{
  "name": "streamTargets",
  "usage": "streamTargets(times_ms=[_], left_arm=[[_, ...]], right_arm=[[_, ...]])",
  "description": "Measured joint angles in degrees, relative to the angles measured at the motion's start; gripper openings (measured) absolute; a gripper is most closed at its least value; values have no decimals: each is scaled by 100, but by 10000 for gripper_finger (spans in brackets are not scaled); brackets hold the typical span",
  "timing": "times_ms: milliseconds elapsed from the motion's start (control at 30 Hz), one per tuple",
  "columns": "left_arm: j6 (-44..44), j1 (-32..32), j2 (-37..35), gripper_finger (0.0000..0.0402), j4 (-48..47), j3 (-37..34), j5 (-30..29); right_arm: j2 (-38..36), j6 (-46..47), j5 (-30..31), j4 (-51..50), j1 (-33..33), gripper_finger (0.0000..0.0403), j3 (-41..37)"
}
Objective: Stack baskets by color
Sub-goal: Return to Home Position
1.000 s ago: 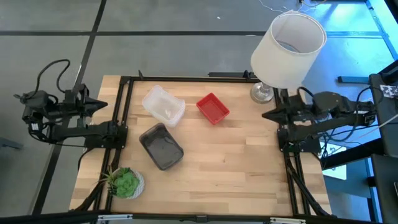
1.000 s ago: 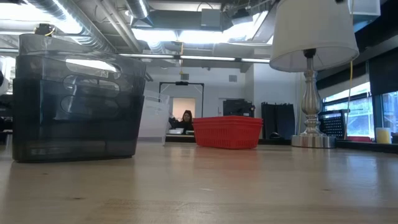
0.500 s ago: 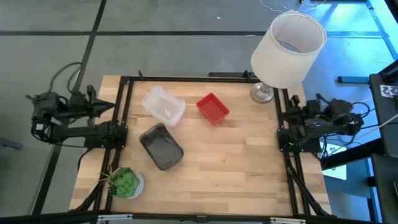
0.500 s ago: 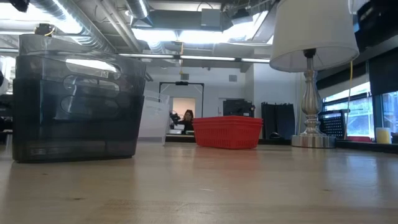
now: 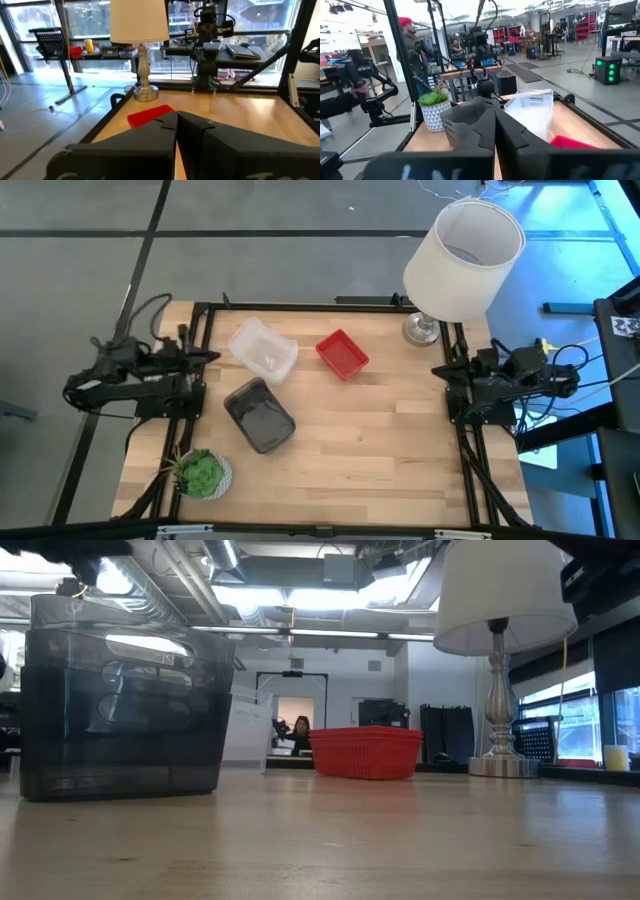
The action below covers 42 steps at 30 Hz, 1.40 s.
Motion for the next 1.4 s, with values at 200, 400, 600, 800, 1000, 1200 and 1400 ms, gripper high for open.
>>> streamTargets(times_ms=[200, 400, 600, 800, 1000, 1200, 1400], left_arm=[[132, -1, 2, 0, 1285, -1202, 10], [426, 0, 0, 0, 2583, -2236, 9], [437, 0, 0, 0, 3385, -2937, 10], [441, 61, -2, 0, 3415, -3192, -8], [617, 171, -2, 0, 3367, -3192, -11], [687, 178, -2, 0, 3366, -3192, -435], [680, 178, -2, 0, 3364, -3192, -617]], right_arm=[[0, 0, -268, 986, 0, 0, -700], [2, 41, -364, 1622, 0, 0, -1405], [2, -96, -452, 2661, 0, 0, -2177], [17, -432, -459, 2804, -2, 0, -2536], [10, -1129, -590, 2516, -2, 0, -2533], [9, -1181, -452, 2284, -2, 10, -2533], [11, -1173, -452, 2281, -2, 13, -2533]])
